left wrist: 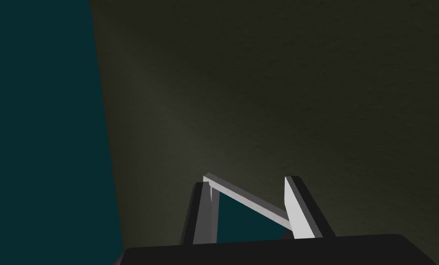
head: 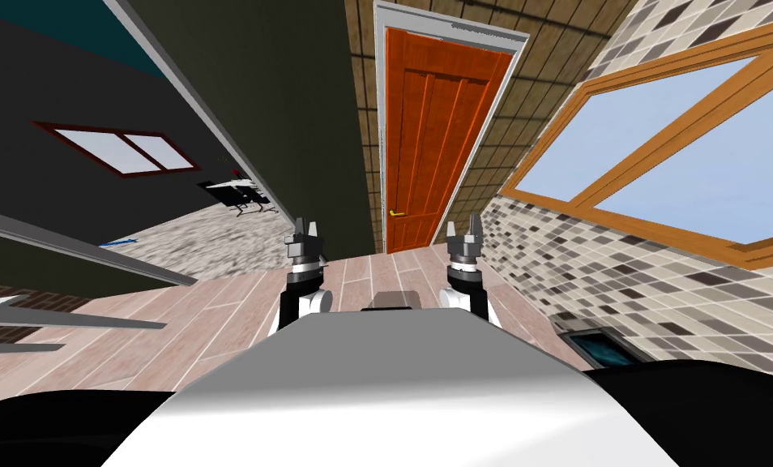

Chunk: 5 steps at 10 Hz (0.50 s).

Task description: Pull the door open

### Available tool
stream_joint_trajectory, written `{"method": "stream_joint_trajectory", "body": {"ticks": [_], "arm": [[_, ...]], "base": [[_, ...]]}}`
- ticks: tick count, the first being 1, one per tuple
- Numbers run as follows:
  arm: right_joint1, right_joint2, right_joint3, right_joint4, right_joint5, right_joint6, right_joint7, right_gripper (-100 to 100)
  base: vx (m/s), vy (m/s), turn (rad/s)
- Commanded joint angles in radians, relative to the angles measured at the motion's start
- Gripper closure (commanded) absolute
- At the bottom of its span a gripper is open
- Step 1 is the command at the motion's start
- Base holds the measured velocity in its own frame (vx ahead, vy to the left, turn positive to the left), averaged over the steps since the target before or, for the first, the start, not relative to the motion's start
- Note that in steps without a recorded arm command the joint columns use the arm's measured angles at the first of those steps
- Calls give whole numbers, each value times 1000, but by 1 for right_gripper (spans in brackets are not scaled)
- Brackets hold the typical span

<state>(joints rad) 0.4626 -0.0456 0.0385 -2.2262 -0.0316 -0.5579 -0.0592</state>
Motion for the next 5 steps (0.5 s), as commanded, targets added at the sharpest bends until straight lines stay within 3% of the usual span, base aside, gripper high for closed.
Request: {"method": "stream_joint_trajectory", "body": {"ticks": [1,5], "arm": [[-11,-4,1,29,0,-2,0,-100],[-51,-19,-3,140,-5,-21,-5,-100]], "base": [[73,3,32],[90,3,41]]}}
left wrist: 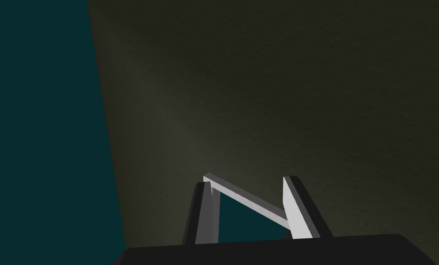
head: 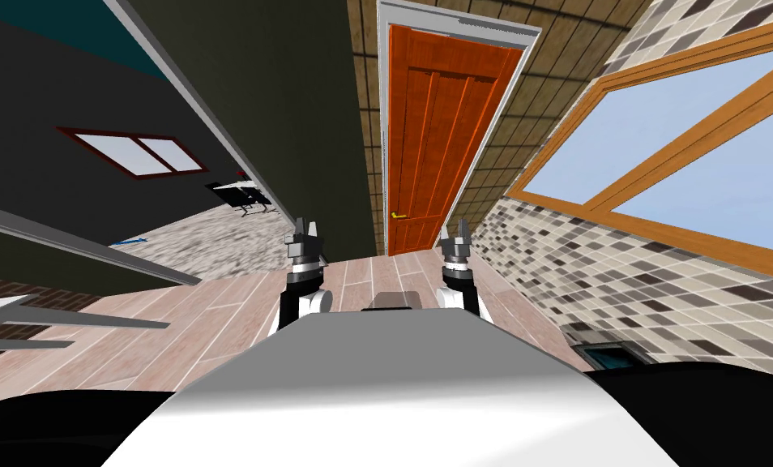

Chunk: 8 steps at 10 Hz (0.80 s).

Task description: Pull the door open

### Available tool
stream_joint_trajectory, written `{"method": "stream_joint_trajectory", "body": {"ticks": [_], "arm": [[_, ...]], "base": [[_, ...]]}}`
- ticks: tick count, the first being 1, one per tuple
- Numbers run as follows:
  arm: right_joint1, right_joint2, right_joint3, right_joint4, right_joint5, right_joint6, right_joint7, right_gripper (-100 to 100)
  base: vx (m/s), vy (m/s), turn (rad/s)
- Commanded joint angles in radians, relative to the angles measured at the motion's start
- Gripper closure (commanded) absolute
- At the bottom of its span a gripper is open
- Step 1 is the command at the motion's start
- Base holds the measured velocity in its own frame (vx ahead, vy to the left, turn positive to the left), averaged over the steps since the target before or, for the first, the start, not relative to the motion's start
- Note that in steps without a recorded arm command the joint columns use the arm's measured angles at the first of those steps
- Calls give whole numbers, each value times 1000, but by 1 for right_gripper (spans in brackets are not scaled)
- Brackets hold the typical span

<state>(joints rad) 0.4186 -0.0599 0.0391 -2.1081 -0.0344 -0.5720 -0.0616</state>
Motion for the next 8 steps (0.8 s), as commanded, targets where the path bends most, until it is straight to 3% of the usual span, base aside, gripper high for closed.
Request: {"method": "stream_joint_trajectory", "body": {"ticks": [1,3,8], "arm": [[-19,-8,-5,50,-4,-12,-4,-100],[-30,-12,-6,86,-5,-18,-6,-100],[-93,-32,-12,250,-13,-47,-14,-100]], "base": [[96,2,48],[76,11,32],[85,11,50]]}}
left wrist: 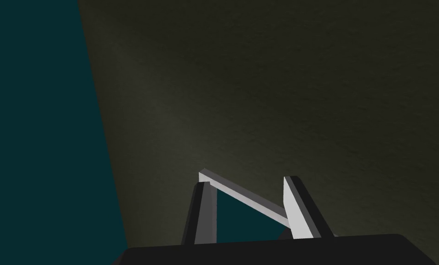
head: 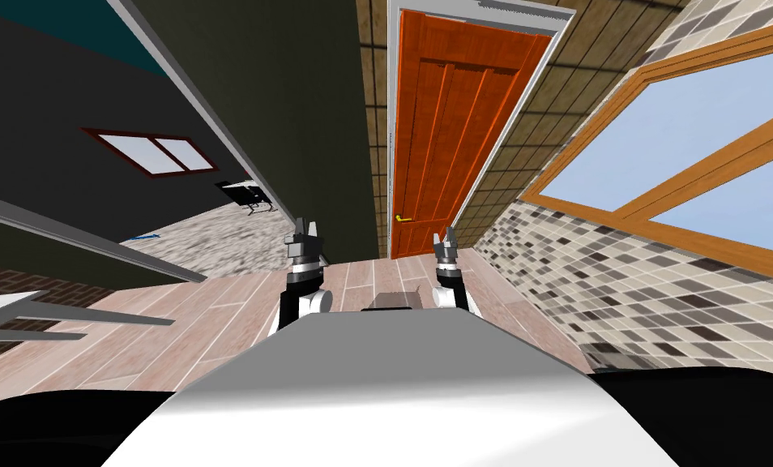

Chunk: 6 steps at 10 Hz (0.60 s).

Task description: Pull the door open

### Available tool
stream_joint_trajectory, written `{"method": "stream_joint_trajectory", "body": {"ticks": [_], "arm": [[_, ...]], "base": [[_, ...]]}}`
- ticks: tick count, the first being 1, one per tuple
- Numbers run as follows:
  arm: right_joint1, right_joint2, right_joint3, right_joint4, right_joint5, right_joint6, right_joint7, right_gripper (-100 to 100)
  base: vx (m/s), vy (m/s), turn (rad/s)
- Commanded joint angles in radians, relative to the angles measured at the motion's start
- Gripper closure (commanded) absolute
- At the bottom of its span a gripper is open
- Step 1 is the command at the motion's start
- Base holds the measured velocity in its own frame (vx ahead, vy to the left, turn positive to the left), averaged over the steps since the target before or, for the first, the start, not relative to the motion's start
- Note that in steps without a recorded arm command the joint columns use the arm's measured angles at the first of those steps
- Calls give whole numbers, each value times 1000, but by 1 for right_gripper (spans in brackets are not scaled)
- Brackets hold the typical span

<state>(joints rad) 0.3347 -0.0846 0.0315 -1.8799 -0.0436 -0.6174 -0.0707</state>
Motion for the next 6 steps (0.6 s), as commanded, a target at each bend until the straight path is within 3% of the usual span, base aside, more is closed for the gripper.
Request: {"method": "stream_joint_trajectory", "body": {"ticks": [1,6], "arm": [[-9,-7,-5,30,-4,-2,-5,-100],[-77,-27,-12,203,-12,-34,-14,-100]], "base": [[75,2,16],[85,3,52]]}}
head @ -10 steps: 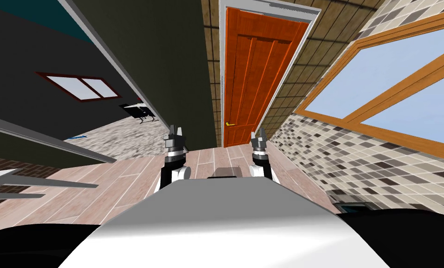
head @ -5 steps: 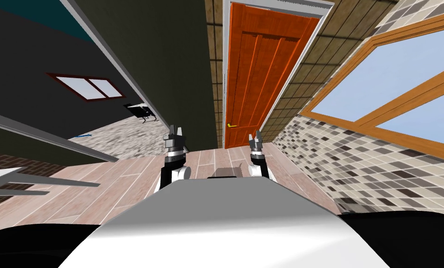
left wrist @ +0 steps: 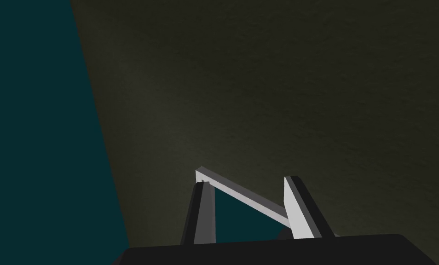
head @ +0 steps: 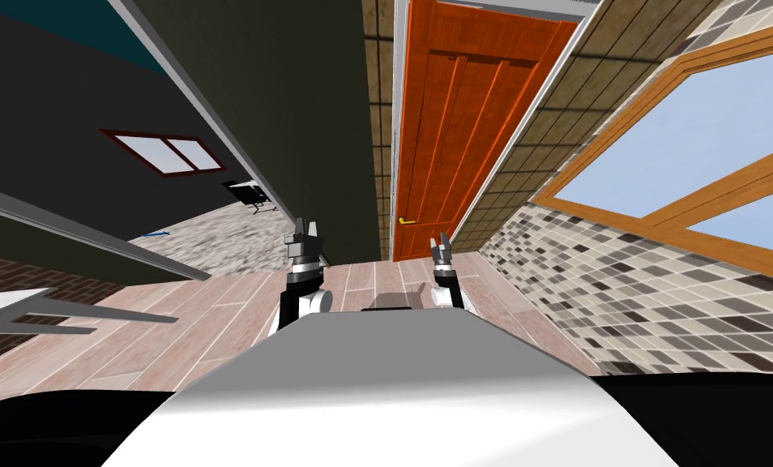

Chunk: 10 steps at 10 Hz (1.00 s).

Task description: Pull the door open

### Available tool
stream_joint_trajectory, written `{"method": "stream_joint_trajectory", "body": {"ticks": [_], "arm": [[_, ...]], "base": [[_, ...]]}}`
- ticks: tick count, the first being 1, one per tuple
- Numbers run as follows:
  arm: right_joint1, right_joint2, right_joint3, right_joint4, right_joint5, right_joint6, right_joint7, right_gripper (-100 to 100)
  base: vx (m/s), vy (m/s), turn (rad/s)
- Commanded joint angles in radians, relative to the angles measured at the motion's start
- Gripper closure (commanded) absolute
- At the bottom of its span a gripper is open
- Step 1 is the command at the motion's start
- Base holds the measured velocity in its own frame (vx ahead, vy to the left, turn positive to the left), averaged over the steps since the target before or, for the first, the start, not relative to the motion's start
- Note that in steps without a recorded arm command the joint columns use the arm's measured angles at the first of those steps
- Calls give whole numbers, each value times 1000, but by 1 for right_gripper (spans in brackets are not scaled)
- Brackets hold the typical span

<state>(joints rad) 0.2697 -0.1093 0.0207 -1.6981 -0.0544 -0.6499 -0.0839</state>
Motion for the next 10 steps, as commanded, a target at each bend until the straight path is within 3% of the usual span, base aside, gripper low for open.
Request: {"method": "stream_joint_trajectory", "body": {"ticks": [1,3,4,6,7,10], "arm": [[-12,-2,-1,36,-1,-2,0,-100],[-40,-10,-4,109,-4,-16,-4,-100],[-40,-10,-4,115,-4,-16,-4,-100],[-69,-17,-7,180,-8,-29,-8,-100],[-69,-17,-7,193,-8,-29,-8,-100],[-112,-28,-12,303,-13,-49,-13,-100]], "base": [[74,3,16],[62,16,57],[64,2,12],[68,1,42],[72,3,28],[77,8,54]]}}
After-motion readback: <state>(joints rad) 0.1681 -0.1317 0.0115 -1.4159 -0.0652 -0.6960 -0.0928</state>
